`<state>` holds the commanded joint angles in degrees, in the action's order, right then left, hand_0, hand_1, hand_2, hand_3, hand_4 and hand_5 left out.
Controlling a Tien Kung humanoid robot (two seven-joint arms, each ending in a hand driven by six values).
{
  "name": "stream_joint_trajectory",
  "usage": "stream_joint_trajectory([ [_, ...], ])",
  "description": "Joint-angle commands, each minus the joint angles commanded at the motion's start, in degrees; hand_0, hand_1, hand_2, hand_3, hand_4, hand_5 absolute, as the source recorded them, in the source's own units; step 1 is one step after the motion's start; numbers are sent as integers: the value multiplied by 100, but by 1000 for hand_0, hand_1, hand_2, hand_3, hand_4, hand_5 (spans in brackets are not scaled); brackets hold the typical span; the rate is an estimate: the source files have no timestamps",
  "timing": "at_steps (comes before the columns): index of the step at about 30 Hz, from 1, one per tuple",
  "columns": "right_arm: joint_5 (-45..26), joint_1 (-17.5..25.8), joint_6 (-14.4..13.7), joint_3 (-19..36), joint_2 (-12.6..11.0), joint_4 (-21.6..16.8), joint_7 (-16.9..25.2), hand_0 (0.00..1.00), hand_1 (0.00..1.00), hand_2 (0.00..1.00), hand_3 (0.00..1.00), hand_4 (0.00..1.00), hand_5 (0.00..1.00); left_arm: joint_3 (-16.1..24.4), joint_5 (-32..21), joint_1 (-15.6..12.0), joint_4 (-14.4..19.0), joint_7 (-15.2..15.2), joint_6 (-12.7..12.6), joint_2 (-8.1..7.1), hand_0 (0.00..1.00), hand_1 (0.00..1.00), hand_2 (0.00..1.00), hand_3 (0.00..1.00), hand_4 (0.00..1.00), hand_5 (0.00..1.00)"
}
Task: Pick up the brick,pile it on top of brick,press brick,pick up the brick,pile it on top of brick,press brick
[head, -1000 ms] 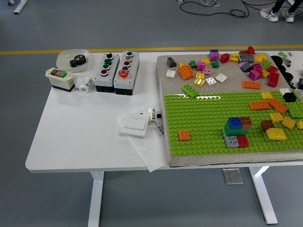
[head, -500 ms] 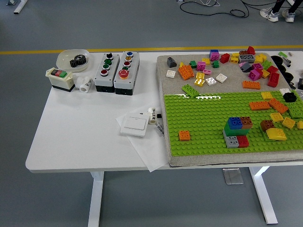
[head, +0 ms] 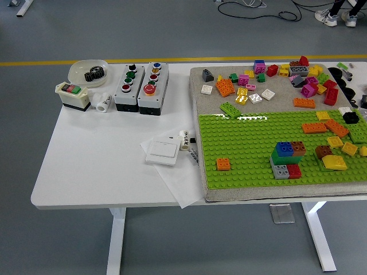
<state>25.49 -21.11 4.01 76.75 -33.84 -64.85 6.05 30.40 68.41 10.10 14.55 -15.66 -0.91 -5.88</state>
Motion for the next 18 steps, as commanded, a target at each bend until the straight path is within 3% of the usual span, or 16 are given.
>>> stream_joint_trajectory([
  [18,-114,47,-36,-30,-5,16,4,865,823,852,884,998,858,243,421,-46,17,-77,116,4,744,735,735,595,658,593],
])
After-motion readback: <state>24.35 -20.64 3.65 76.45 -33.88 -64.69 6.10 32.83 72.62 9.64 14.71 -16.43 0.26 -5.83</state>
